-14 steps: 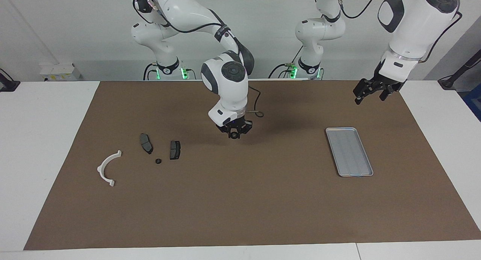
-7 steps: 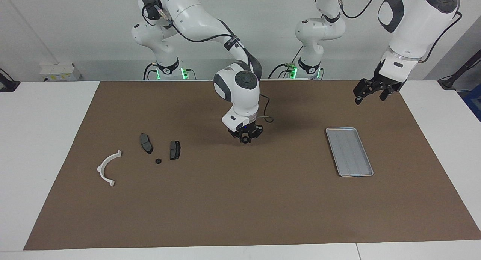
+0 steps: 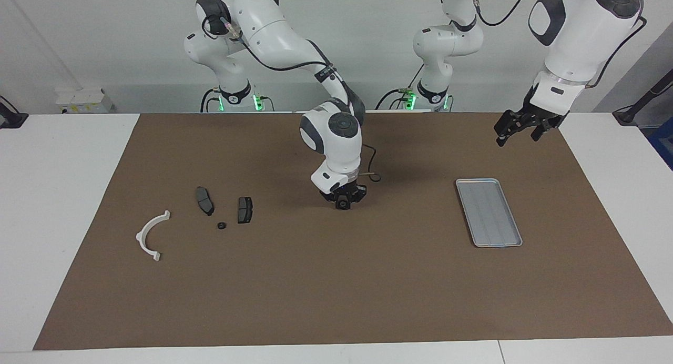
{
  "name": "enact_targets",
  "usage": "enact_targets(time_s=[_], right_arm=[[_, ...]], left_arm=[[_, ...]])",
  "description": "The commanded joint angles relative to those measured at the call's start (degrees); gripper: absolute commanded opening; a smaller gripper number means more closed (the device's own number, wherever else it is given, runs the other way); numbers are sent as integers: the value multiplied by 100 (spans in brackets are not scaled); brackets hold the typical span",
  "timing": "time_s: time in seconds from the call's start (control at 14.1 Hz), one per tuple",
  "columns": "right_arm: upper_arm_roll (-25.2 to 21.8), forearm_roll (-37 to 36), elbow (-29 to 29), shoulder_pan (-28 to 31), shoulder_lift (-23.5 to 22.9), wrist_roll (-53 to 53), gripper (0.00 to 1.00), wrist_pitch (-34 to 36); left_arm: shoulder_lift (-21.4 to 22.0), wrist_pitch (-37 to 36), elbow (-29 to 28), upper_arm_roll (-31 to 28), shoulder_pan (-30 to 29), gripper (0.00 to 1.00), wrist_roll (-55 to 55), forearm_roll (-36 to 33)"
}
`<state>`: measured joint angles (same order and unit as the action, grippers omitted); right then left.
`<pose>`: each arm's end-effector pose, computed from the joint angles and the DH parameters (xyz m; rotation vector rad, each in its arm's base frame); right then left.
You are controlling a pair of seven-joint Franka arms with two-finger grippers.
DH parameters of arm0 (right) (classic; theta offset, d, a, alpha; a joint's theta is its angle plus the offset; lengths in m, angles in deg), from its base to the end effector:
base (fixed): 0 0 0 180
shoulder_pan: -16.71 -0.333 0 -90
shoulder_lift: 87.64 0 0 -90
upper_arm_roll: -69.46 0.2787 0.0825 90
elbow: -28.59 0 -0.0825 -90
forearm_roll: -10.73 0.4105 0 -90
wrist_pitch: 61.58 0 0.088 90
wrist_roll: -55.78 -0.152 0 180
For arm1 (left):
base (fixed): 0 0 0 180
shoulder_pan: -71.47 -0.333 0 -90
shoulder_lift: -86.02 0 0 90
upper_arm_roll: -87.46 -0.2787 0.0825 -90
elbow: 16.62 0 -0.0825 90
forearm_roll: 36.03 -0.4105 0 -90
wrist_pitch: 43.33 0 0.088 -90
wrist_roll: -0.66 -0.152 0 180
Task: Pick bearing gear from pile to tray
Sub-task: 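Carry the bearing to the table center and release it with the right gripper, then withdraw the right gripper while the left gripper reaches the bearing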
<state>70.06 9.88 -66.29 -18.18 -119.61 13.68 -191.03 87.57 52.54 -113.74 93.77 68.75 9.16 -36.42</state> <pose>0.5628 0.3998 0.1977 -3.1128 0.1681 -0.0612 0.5792 -0.0359 0.5045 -3.1296 -0.1332 -0.0095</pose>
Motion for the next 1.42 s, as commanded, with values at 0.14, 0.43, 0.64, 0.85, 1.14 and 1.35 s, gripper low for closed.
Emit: enact_targets(time_s=[0.14, 0.43, 0.64, 0.85, 1.14, 1.35], right_arm=[[29, -91, -83, 105, 25, -96, 0, -151], [29, -73, -75, 149, 42, -158, 100, -72], [-24, -64, 162, 271, 261, -176, 100, 172], [-7, -64, 365, 692, 683, 261, 100, 630], [-7, -20, 365, 1623, 1096, 2096, 100, 886], [-7, -11, 365, 2248, 1150, 3266, 100, 1035]], left_arm=[[179, 11, -203, 27, -36, 100, -50, 65], [241, 37, -334, 27, -10, 100, -33, 65], [346, 19, -501, 19, -36, 100, -15, 65], [337, 221, -536, 36, -10, 100, 447, 91], [268, 467, -774, 36, 551, 100, 1407, 408], [-127, 1028, -774, 28, 1403, 100, 2960, 408]])
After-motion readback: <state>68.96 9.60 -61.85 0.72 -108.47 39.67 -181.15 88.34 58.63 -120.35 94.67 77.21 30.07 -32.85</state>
